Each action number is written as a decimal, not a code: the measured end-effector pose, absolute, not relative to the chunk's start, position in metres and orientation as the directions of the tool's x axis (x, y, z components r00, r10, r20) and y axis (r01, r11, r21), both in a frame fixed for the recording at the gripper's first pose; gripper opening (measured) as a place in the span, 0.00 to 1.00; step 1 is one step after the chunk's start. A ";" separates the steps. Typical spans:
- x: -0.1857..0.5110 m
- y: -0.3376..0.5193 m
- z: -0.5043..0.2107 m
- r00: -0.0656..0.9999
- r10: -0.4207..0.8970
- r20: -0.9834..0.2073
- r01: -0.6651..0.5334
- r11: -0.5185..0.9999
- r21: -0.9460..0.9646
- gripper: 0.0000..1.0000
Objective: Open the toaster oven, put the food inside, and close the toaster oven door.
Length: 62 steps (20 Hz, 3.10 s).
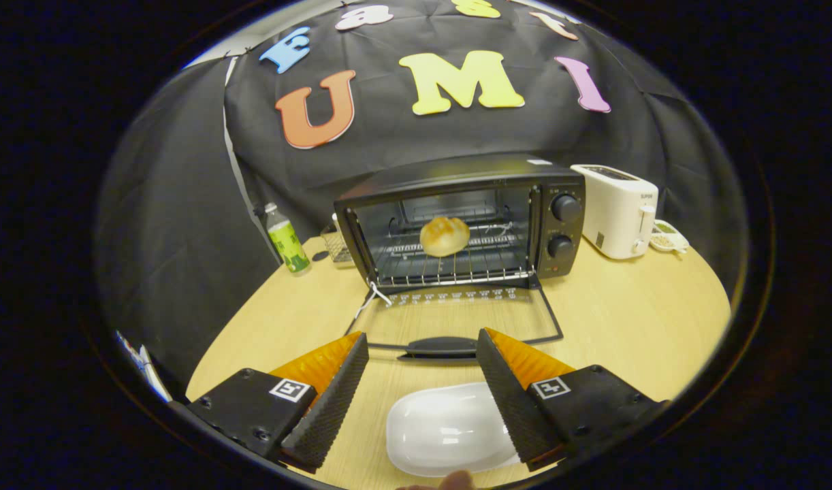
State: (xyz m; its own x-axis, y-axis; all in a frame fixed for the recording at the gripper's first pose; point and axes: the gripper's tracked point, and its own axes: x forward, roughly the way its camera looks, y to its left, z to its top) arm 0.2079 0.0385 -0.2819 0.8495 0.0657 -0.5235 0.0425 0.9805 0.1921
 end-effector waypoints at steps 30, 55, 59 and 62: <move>0.229 0.028 -0.342 0.773 -0.063 -0.632 0.185 0.974 0.130 1.00; 0.336 0.007 -0.209 0.928 -0.153 -0.339 0.234 0.949 0.213 1.00; 0.316 0.004 -0.182 0.953 -0.156 -0.262 0.208 0.960 0.188 1.00; 0.286 0.006 -0.156 0.967 -0.143 -0.210 0.176 0.973 0.150 1.00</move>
